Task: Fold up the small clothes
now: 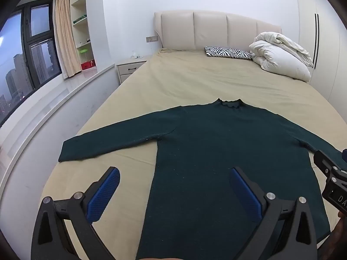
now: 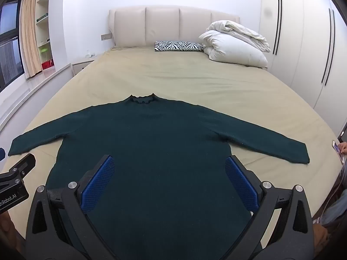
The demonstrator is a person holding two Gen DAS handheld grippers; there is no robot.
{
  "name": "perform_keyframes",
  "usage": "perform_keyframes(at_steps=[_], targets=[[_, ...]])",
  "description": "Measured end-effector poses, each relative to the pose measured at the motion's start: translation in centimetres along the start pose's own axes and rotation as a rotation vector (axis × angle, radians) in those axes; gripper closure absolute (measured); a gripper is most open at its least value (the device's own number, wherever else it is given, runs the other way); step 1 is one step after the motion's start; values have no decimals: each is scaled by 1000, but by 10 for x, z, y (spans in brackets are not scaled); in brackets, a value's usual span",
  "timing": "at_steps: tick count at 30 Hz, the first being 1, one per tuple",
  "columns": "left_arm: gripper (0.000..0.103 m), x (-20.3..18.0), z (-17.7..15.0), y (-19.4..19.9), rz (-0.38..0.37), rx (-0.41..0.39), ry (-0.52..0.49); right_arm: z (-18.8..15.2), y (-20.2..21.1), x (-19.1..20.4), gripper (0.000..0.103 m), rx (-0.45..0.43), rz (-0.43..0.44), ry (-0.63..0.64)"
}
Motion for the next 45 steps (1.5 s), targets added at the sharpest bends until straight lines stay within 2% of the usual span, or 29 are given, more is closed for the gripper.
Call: perform_keyframes(at_steps=[7,45], targets=[[0,-7,1,0,2,2,1,0,0,2,0,0,-2,1],[0,4,1,-1,-16,2,27,-6,-5,5,0,18,25,-13]])
Point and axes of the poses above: each gripper's, at about its wrist camera, not at the fingertips, and y roughly against the way its jaws point, x to its left, z to its top, the point moved 2 cm from there along -y, roughly the way its jaws point, and after that the axes turned 7 degrees about -x, right-handed, at the moved point
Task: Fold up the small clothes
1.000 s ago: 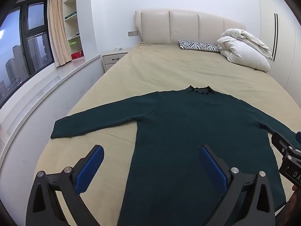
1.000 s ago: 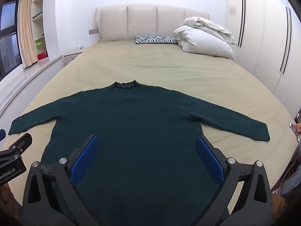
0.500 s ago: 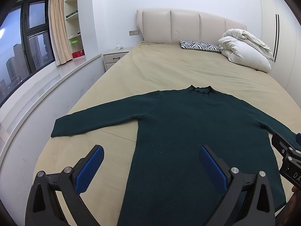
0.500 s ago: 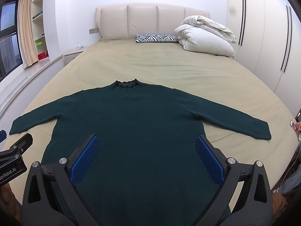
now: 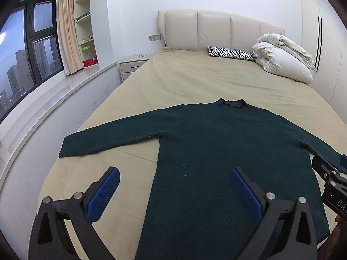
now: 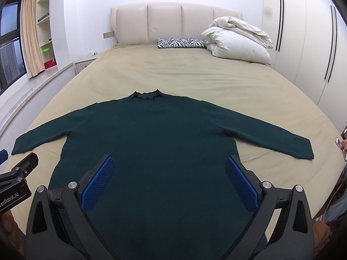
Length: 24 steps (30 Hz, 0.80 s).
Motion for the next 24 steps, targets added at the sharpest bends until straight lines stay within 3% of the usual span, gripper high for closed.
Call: perform_keyframes(at_steps=[24], targets=[[0,-3,0,0,1,2,1,-2,1,2,0,12,8,4]])
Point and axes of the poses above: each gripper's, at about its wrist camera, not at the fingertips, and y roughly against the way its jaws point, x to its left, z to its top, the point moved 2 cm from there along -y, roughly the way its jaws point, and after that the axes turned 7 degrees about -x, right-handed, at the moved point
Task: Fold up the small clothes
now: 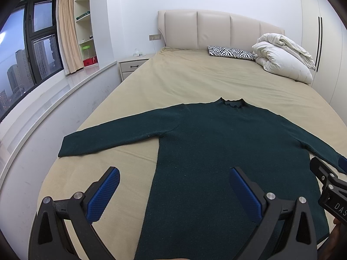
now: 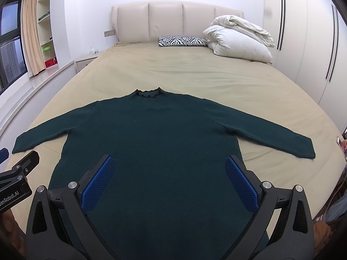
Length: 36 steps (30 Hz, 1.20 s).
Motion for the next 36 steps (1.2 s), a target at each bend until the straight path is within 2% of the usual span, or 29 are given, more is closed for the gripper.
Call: perform_keyframes(at_steps=[29,32,34,36], targets=[[0,8,-15,6,11,0,11,-3,1,2,0,6,0,1],[0,7,-18,10,-1,-32,13,-3,0,2,0,11,4,-4],[0,6,-19,18,-35,-83,20,-5,-3,-2,0,25,21,-25],[0,3,-21,23,-24,-126,1,-8,-6,-11,0,31,32,-57]])
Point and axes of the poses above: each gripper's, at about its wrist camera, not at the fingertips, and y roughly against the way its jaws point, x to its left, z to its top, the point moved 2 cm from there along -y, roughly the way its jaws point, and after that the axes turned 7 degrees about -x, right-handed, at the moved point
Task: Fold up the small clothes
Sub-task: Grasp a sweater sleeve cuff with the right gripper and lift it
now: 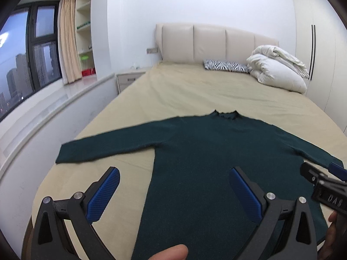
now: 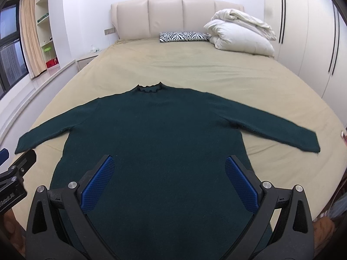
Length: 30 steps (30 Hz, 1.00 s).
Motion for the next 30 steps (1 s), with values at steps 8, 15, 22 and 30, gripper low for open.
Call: perform_keyframes(at_steps=[8,15,22,30], targets=[[0,-9,-8,-24,41,62,-65,-10,-20,-147,0,7,12,-366],[0,-17,-4,-56,-115,151,114,-70,-51,-353,0,4,-54,-1010],[0,-26,-5,-100,-185,279,283,-101,-82,-444,6,-74,-8,-1225],[0,-46,-14,-137,-241,377,266,-81,-116,-485,29,-93,-38,-1210]])
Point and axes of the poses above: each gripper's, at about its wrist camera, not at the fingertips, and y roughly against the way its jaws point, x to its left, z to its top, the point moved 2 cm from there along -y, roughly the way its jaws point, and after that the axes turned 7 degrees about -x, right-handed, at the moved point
